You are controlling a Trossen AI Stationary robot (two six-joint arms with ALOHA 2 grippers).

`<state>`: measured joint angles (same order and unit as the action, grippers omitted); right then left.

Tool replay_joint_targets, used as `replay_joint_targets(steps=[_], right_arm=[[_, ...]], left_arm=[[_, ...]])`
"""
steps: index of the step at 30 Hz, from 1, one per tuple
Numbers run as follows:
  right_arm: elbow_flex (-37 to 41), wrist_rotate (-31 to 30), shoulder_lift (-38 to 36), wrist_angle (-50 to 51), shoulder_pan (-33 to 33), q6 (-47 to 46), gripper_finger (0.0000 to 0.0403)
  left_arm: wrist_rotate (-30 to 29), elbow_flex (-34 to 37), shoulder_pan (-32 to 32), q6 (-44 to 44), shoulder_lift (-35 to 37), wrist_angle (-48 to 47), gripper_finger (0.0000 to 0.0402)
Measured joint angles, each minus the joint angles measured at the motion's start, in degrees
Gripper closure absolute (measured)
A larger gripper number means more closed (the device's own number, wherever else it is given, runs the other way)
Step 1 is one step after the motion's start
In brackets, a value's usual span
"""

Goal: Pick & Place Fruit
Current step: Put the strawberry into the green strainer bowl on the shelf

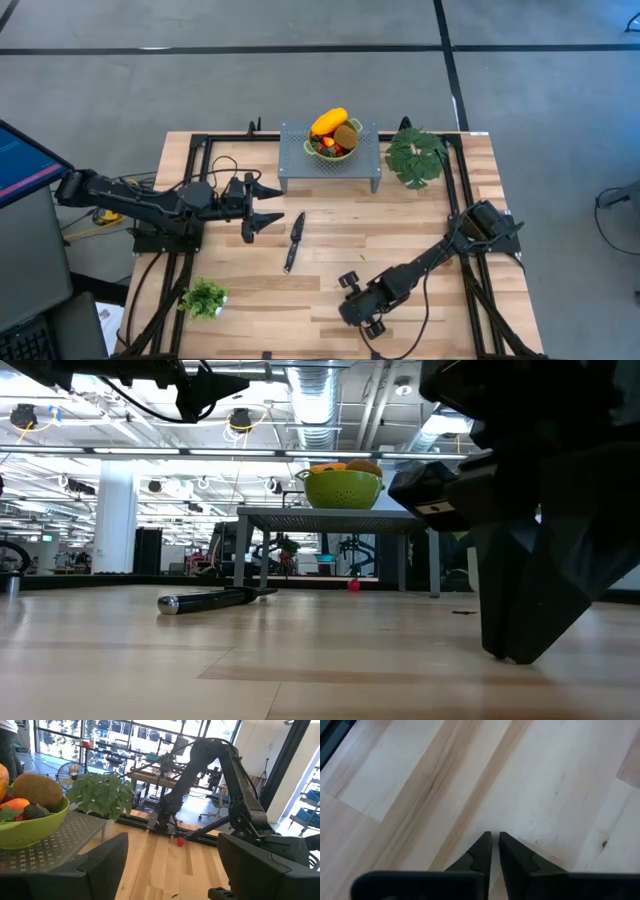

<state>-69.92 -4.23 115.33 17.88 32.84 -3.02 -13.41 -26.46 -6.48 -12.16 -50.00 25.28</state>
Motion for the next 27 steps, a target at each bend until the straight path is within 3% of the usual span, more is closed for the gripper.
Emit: replay_joint_targets(steps=[2, 8, 13, 20, 27], right_arm=[[-0.19, -0.09, -0.37, 2.40, -0.41, -2.19, 0.0360], [0.33, -2.65, -6.75, 30.04, -2.93, -14.82, 0.0333], [2.75, -5.77, -13.17, 47.39, -2.66, -25.40, 0.0305], [12.84, -6.28, -24.15, 49.39, 0.37, -36.13, 0.0229], [22.63, -6.16, -34.26, 48.99, 2.15, -55.65, 0.0151]], left_arm=[[0.00, 0.00, 0.00, 0.00, 0.00, -0.01, 0.0103], [-0.02, 0.00, 0.00, 0.02, 0.00, -0.32, 0.0103], [-0.02, 0.00, 0.00, 0.00, 0.00, -0.85, 0.0103], [-0.02, 0.00, 0.00, 0.02, 0.02, -0.89, 0.0103], [-0.02, 0.00, 0.00, 0.02, 0.02, -0.89, 0.0103]])
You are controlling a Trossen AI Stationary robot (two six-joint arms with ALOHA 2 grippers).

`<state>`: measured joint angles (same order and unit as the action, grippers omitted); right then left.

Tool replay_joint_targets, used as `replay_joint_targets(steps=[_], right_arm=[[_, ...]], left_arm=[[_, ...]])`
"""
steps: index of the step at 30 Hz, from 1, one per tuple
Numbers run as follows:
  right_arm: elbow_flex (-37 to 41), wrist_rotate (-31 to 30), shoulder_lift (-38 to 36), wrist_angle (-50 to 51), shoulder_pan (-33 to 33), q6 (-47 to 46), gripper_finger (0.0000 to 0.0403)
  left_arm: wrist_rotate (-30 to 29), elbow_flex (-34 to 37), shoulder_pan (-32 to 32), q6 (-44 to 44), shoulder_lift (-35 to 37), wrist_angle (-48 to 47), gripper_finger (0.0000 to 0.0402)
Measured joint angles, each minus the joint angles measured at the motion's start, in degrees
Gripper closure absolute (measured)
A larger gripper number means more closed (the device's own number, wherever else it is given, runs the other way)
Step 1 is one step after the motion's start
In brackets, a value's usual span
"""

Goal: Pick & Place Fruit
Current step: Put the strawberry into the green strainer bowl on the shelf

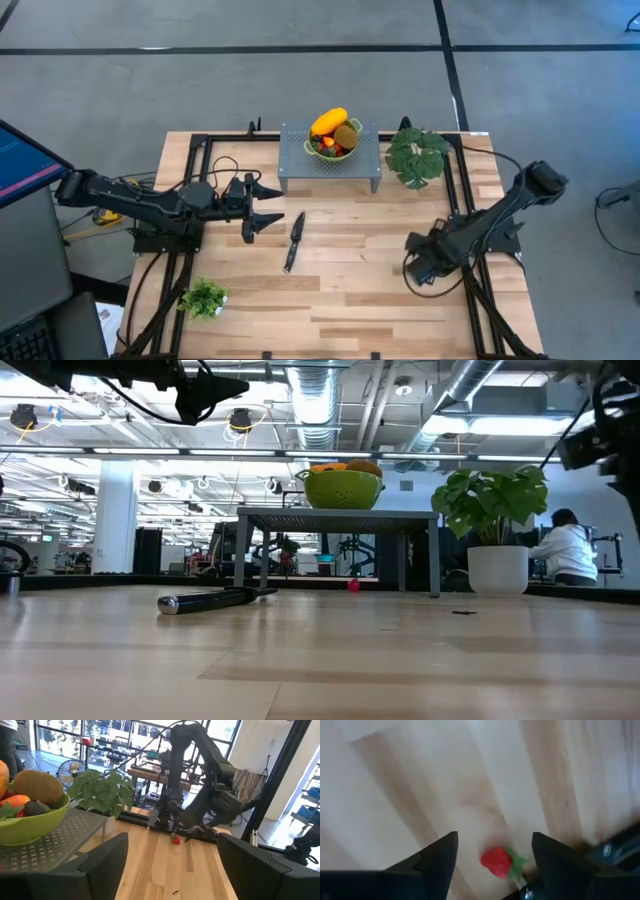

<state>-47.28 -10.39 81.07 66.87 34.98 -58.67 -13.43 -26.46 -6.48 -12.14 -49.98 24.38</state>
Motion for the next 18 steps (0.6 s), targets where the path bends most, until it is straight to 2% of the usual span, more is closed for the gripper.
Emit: replay_joint_targets(steps=[5, 10, 18], right_arm=[[6.37, 1.37, -7.29, -0.88, 1.15, -12.23, 0.0143], [11.89, 2.40, -13.25, -5.44, 2.95, -16.33, 0.0143], [12.26, 3.17, -11.30, -6.27, 2.55, -15.96, 0.0143]], left_arm=[[0.00, 0.00, 0.00, -0.15, 0.01, -0.03, 0.0103], [0.00, 0.00, -0.02, -0.31, 0.01, -0.20, 0.0103], [0.00, 0.00, 0.00, -0.33, 0.01, -0.20, 0.0103]])
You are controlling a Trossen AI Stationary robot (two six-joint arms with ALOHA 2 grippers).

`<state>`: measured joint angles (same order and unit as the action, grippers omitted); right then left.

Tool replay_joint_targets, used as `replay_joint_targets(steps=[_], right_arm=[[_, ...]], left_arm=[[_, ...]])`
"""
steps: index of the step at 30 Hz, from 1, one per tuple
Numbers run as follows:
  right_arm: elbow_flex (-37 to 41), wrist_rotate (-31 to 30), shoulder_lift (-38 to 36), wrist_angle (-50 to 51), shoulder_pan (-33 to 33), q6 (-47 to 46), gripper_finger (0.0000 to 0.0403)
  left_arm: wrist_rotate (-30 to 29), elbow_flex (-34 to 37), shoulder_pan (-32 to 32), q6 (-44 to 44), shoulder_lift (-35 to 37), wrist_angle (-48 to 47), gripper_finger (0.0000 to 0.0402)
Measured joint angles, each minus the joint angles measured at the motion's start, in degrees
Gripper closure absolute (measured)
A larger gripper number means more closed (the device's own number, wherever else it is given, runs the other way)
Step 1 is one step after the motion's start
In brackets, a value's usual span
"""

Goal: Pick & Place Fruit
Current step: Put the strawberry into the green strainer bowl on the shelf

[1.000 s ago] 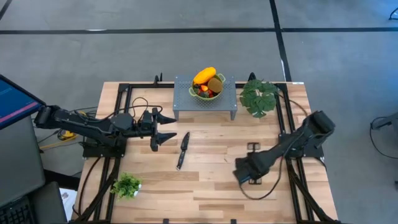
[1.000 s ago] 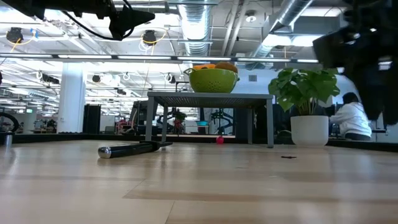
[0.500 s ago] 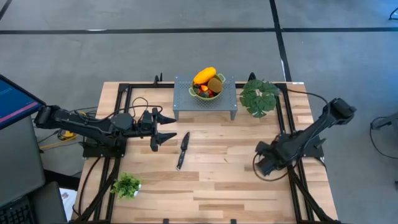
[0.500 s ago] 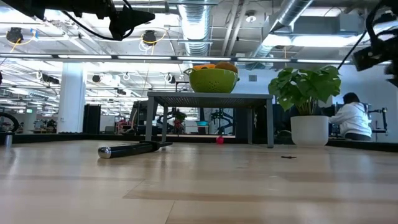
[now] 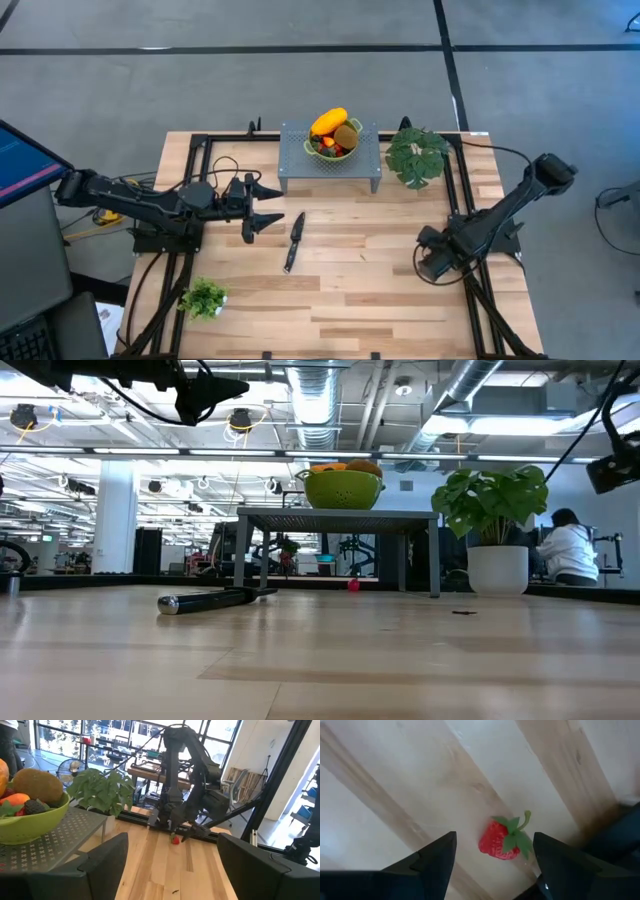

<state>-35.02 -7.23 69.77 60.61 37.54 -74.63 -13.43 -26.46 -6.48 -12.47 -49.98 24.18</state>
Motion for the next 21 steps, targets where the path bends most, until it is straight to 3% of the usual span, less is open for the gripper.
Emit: replay_joint_targets(steps=[11, 21], right_arm=[[-0.01, 7.01, 11.35, -1.94, -7.40, 7.27, 0.0143], [-0.10, 8.69, 12.46, -3.85, -7.70, 8.60, 0.0161]], left_arm=[[0.00, 0.00, 0.00, -0.04, 0.00, -0.01, 0.0103], [0.00, 0.00, 0.00, -0.04, 0.00, -0.20, 0.0103]])
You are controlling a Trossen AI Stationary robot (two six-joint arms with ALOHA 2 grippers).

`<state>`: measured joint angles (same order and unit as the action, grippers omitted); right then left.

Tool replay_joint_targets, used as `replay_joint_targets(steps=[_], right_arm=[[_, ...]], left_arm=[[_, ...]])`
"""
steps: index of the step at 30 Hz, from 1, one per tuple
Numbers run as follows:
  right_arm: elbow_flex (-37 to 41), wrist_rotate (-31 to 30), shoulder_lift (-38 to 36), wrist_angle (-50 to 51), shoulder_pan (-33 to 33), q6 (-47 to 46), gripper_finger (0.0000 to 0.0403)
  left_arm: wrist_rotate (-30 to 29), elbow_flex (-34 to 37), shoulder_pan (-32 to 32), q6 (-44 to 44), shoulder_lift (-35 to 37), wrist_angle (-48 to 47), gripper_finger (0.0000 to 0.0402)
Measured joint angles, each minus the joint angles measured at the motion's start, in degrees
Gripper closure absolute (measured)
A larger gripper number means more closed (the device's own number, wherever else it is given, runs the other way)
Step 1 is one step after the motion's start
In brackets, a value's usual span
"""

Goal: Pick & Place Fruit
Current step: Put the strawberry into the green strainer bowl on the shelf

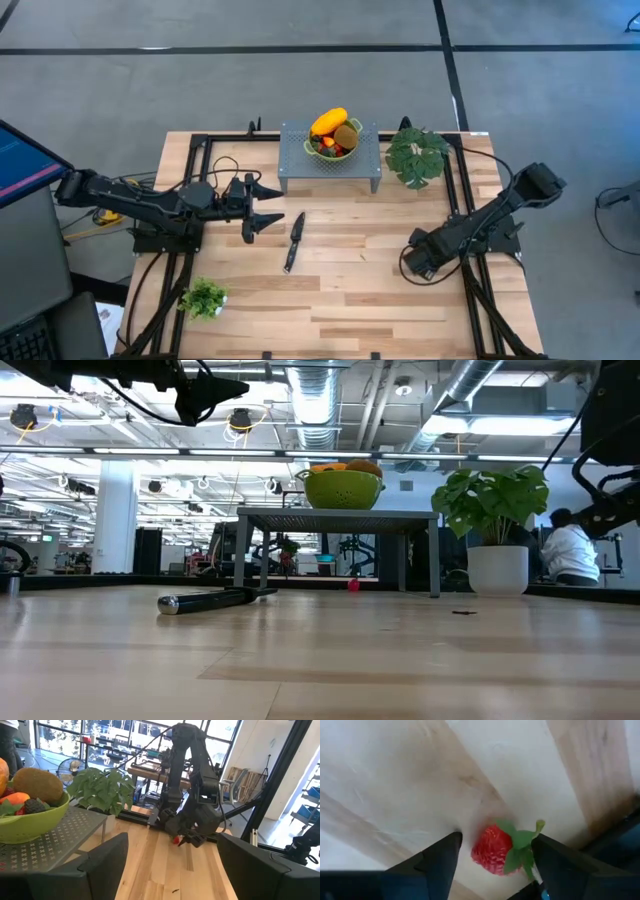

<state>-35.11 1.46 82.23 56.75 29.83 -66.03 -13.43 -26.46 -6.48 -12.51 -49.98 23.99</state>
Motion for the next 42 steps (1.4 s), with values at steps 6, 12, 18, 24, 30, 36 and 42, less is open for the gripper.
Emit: replay_joint_targets(steps=[6, 12, 18, 24, 30, 36, 42], right_arm=[[0.09, 2.37, -0.52, -2.70, 0.10, 0.01, 0.0221], [-0.17, 4.07, -0.65, -5.50, 0.14, 1.51, 0.0280], [-1.11, 4.21, -0.50, -9.51, 0.14, 4.02, 0.0263], [-2.78, 3.63, -0.43, -21.70, 0.11, 12.04, 0.0272], [-3.07, 4.68, -0.43, -44.71, -1.58, 24.13, 0.0285], [-4.24, 4.69, -0.48, -59.07, -6.62, 37.55, 0.0271], [-11.03, 4.63, -0.50, -58.83, -16.07, 52.28, 0.0279]], left_arm=[[0.00, 0.00, -0.02, -0.02, 0.00, -0.02, 0.0103], [0.00, 0.00, 0.00, -0.02, 0.00, -0.04, 0.0103], [0.00, 0.00, 0.00, -0.02, 0.00, -0.04, 0.0103], [0.00, 0.00, 0.00, -0.02, 0.00, -0.06, 0.0103], [0.00, 0.00, 0.00, -0.02, 0.00, -0.06, 0.0103], [0.00, 0.00, 0.00, -0.02, 0.00, -0.04, 0.0103], [0.00, 0.00, 0.00, -0.02, 0.00, -0.04, 0.0103]])
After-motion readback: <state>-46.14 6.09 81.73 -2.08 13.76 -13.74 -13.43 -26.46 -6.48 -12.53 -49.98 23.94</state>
